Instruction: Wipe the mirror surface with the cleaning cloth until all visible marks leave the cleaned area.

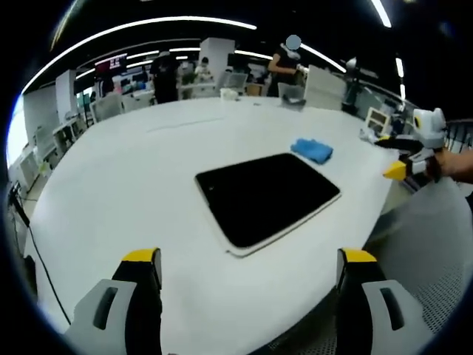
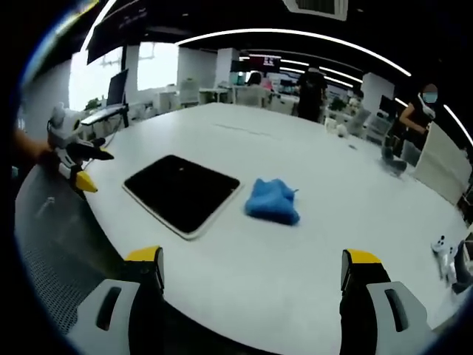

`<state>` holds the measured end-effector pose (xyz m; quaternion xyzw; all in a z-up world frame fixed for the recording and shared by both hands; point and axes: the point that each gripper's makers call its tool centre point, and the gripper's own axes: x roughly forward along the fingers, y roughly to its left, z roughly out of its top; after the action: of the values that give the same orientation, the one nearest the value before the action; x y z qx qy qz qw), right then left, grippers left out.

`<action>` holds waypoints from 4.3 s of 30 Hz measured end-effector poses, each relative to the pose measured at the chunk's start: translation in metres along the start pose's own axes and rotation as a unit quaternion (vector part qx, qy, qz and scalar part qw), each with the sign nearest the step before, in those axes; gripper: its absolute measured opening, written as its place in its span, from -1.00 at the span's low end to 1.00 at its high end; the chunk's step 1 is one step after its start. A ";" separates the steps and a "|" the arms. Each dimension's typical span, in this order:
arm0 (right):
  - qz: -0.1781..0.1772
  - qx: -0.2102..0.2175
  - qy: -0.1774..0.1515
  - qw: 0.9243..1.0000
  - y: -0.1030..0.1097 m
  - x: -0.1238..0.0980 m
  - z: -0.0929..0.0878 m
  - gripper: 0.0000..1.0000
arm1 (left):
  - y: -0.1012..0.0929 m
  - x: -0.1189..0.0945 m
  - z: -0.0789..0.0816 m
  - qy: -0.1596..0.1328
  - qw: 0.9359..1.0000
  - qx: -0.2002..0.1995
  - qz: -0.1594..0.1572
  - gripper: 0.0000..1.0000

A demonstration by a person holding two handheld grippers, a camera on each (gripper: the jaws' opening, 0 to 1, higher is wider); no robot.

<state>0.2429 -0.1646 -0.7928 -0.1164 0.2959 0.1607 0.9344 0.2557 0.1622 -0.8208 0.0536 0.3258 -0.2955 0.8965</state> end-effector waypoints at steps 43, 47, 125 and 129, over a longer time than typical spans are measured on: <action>0.076 -0.009 0.066 0.995 -0.022 0.032 0.117 0.77 | 0.007 -0.003 0.001 -0.012 1.000 -0.022 0.009 0.98; 0.075 -0.014 0.075 0.994 -0.024 0.039 0.120 0.56 | 0.002 -0.001 0.000 -0.006 1.000 -0.011 -0.001 0.98; 0.005 0.135 0.169 0.976 -0.035 0.143 0.055 -0.95 | 0.001 -0.001 -0.002 -0.007 1.000 -0.022 -0.008 0.93; 0.003 0.145 0.172 0.974 -0.033 0.142 0.060 -0.95 | 0.000 0.000 -0.001 -0.006 1.000 -0.016 -0.010 0.93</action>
<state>0.3962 -0.1435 -0.8248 -0.0049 0.4730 0.0961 0.8758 0.2546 0.1625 -0.8215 0.0346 0.3258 -0.2997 0.8960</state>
